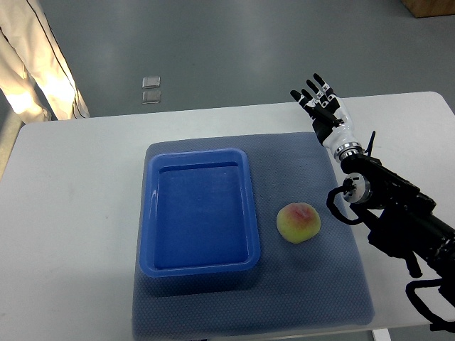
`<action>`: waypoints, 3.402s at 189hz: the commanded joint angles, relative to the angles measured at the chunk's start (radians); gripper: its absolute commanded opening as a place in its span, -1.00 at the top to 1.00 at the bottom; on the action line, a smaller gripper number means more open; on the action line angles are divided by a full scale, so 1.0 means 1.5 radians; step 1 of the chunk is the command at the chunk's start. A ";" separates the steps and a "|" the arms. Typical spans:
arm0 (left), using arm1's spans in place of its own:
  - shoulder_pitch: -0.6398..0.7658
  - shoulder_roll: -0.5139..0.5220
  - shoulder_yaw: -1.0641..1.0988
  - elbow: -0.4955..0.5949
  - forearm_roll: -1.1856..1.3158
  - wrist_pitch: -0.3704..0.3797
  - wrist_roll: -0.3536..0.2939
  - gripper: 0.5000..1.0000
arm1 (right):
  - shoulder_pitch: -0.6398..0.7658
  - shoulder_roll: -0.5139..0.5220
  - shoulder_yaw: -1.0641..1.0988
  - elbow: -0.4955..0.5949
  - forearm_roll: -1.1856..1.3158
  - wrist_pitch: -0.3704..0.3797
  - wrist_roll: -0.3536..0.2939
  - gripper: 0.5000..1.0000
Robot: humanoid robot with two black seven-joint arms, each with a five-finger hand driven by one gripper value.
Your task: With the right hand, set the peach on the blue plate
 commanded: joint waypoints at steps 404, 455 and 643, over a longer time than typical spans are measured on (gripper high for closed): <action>-0.009 0.000 0.000 -0.002 0.000 0.000 0.000 -1.00 | 0.118 -0.403 -0.245 0.299 -0.361 -0.038 -0.016 -0.72; -0.012 0.000 0.002 0.000 0.000 0.000 0.000 -1.00 | 0.174 -0.453 -0.329 0.315 -0.568 0.028 -0.025 -0.72; -0.012 0.000 0.002 0.000 0.000 0.000 0.000 -1.00 | 0.251 -0.500 -0.487 0.532 -0.874 0.139 0.022 -0.71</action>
